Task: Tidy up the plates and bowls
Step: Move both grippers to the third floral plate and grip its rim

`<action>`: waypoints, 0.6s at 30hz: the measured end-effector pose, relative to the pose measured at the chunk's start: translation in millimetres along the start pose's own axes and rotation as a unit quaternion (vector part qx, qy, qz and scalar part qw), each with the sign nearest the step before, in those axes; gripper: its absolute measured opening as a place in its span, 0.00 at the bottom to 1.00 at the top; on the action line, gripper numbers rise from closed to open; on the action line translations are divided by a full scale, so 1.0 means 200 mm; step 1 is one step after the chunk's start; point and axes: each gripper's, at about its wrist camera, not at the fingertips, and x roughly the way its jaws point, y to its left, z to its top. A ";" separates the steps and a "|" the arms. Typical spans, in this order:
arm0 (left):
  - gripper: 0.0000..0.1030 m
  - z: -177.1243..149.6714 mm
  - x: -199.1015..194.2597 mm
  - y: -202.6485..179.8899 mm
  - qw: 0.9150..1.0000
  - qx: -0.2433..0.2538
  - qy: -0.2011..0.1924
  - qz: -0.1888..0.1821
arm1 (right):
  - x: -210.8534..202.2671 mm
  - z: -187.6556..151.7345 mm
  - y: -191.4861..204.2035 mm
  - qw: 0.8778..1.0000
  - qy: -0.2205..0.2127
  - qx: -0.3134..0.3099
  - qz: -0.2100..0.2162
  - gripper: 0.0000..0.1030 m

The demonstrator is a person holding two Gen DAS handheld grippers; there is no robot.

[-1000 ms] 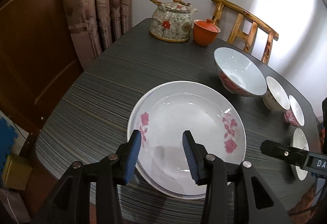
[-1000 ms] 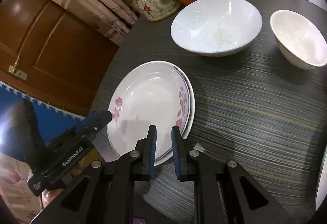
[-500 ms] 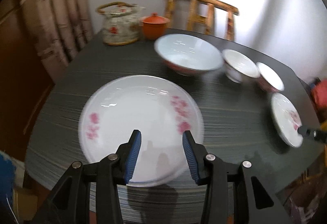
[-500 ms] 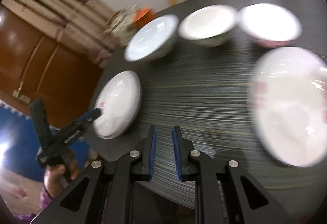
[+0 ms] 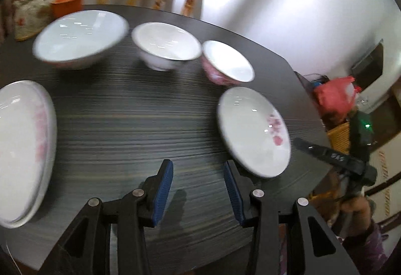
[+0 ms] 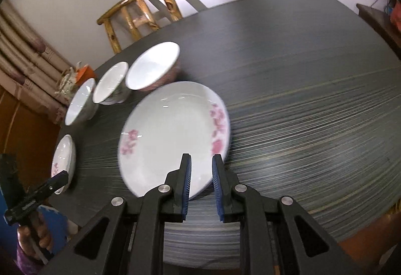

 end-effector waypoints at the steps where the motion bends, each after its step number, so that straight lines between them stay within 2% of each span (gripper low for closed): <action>1: 0.42 0.02 0.03 -0.02 1.000 0.003 0.001 -0.001 | 0.02 0.00 -0.02 1.000 0.002 0.002 0.001 0.18; 3: 0.42 0.06 0.10 -0.07 1.000 0.006 0.010 -0.009 | 0.06 0.01 -0.06 1.000 0.007 0.013 0.006 0.21; 8: 0.42 0.13 0.25 -0.09 0.999 -0.023 0.027 -0.041 | 0.11 0.02 -0.13 0.999 0.013 0.036 0.035 0.22; 18: 0.42 0.13 0.41 -0.15 0.998 -0.007 0.055 -0.039 | 0.21 0.10 -0.16 0.998 0.027 0.028 0.053 0.24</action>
